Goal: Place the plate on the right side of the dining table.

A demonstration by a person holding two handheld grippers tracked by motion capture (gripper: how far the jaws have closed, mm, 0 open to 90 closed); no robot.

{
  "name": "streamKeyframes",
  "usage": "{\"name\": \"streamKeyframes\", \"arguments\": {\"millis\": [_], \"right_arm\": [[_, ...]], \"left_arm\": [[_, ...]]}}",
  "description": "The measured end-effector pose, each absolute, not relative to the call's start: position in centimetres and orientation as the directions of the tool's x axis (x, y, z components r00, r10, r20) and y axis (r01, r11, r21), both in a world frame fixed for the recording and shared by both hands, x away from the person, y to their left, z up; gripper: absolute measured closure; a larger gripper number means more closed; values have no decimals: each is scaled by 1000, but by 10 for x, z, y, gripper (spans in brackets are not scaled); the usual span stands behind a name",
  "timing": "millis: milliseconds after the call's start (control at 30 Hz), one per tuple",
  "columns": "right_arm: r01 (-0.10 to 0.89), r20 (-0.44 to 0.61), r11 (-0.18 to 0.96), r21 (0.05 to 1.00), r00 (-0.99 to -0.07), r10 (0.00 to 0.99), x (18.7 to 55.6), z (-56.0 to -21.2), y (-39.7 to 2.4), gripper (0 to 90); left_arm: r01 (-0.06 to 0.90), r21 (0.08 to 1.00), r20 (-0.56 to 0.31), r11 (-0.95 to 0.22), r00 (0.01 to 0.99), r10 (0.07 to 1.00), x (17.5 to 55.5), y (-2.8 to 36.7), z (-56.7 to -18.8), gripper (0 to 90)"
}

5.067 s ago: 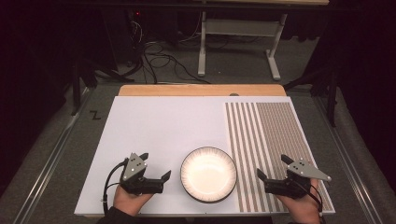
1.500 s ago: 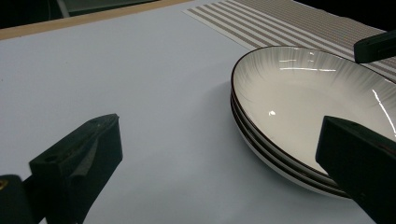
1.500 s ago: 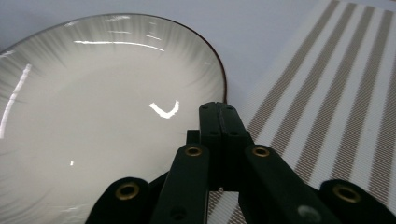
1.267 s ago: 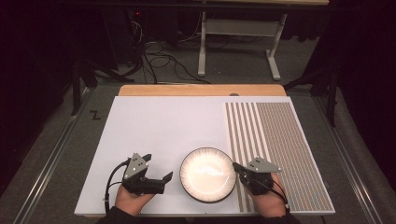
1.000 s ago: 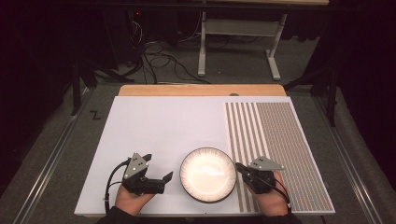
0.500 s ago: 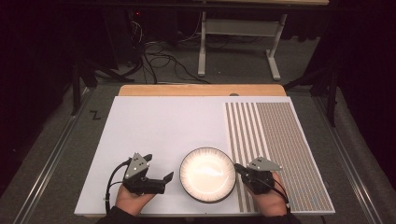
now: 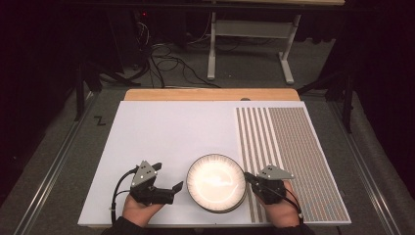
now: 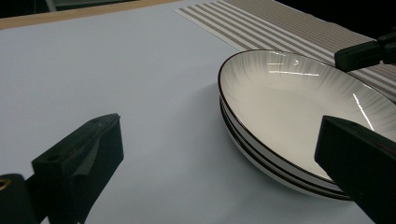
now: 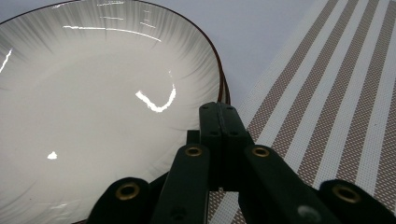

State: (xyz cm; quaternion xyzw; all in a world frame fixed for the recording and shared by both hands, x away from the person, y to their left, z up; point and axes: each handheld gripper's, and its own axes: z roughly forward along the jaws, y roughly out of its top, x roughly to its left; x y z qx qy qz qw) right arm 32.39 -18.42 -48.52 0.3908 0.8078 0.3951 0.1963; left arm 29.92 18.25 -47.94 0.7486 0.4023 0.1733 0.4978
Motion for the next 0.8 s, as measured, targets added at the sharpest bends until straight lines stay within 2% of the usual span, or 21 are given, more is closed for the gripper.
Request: {"name": "streamKeyframes", "arguments": {"millis": [800], "right_arm": [[462,-20,424,779,-658,753,319,-489,-168,900]], "left_arm": [[466,869,-208,-169,653,728,298,169,-483,47]]}}
